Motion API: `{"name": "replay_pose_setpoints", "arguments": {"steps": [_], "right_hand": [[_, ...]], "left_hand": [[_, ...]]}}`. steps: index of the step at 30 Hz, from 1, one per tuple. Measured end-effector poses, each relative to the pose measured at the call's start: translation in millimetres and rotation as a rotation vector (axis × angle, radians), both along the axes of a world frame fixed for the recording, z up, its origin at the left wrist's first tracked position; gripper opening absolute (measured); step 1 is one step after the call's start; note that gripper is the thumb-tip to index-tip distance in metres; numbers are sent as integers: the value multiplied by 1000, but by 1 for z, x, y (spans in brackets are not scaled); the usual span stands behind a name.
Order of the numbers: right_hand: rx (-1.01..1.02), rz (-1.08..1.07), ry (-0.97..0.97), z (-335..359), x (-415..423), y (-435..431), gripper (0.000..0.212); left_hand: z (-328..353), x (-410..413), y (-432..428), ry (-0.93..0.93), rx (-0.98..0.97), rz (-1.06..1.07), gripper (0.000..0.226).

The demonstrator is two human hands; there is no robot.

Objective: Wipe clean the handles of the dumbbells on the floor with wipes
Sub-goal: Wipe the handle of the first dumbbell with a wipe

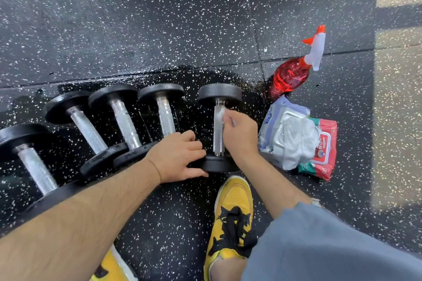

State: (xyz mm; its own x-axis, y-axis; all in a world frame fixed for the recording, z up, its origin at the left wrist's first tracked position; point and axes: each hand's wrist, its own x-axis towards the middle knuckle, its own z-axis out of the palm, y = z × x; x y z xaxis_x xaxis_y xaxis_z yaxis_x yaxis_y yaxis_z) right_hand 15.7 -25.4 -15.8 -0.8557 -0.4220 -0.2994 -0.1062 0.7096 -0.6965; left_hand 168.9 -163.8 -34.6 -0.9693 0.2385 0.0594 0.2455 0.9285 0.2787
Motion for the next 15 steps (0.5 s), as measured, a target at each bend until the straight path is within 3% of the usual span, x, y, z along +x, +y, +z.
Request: {"name": "replay_pose_setpoints", "arguments": {"steps": [11, 15], "right_hand": [[-47, -106, -206, 7, 4, 11, 21], [-45, -55, -130, 4, -7, 4, 25]], "left_hand": [[1, 1, -1, 5, -36, -14, 55], [2, -2, -1, 7, -45, -10, 56]]}}
